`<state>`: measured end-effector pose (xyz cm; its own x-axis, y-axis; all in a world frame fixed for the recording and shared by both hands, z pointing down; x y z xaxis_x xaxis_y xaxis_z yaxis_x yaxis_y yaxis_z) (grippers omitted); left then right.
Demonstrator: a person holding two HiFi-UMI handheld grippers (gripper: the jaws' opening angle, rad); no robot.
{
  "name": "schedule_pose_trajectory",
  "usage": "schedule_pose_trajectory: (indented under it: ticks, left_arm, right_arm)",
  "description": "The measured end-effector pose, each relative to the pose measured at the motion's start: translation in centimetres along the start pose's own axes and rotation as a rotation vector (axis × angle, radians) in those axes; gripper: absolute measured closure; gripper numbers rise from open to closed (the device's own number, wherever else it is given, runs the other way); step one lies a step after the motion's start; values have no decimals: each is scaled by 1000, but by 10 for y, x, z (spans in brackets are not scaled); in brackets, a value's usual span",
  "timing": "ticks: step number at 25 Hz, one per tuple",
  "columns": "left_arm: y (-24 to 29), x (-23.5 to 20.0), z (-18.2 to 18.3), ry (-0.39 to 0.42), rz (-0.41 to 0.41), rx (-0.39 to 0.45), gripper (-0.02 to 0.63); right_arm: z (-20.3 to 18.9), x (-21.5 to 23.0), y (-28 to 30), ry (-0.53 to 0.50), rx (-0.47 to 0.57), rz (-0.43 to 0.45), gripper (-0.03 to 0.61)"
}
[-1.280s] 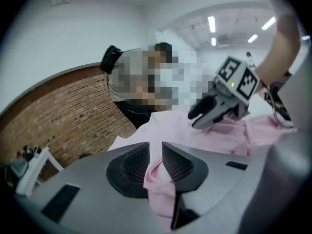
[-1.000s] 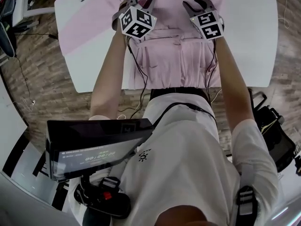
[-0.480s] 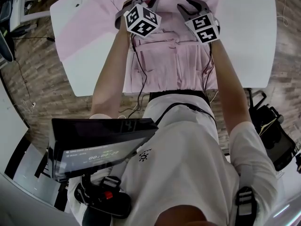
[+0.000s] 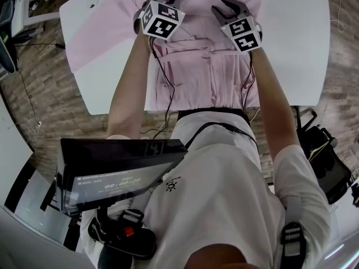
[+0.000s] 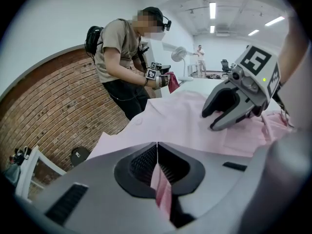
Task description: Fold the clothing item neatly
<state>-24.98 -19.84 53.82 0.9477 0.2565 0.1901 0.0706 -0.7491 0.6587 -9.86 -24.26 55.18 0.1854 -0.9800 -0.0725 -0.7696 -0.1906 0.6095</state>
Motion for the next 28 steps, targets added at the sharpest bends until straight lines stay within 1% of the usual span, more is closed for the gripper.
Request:
schedule_pose_trajectory:
  ticks: [3,10,15,18,20,25,28]
  left_arm:
    - [-4,-9,-1,-19,26,9,604]
    - [-11,-32,-7,-28,81,-4,604]
    - [-13,-51,-15,-12,113,-26,604]
    - [-13,-64,-23,-17,127,-49,604]
    - [-12,-72,-30,-48,131,-62,604]
    - [-12,-85,-48,-185,140,-91,604]
    - [-18,-95,-56,-270,178,-85,603]
  right_arm:
    - [-2,-1,0,-2,-5,3,426]
    - [-6,2,1,-9,-14,-1,426]
    - [-7,3,1,-13,-21,-2,426]
    - [-6,3,0,-16,-23,-2,426]
    - [-7,5,0,-17,-24,-3,426]
    - [-6,7,0,-17,-24,-3,426]
    - [-6,6,0,-14,-24,5,426]
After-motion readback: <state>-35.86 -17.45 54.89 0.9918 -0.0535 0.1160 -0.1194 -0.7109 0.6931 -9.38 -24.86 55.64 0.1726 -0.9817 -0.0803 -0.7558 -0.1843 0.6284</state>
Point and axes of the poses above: the fingertips, and each gripper's own axes: y forward along the fingers, x to its right, z out of its top, the point moved 5 cm from there along -y, backward along the fingers, and after that the axes turned 3 degrees about x, right-handed, at the moved point
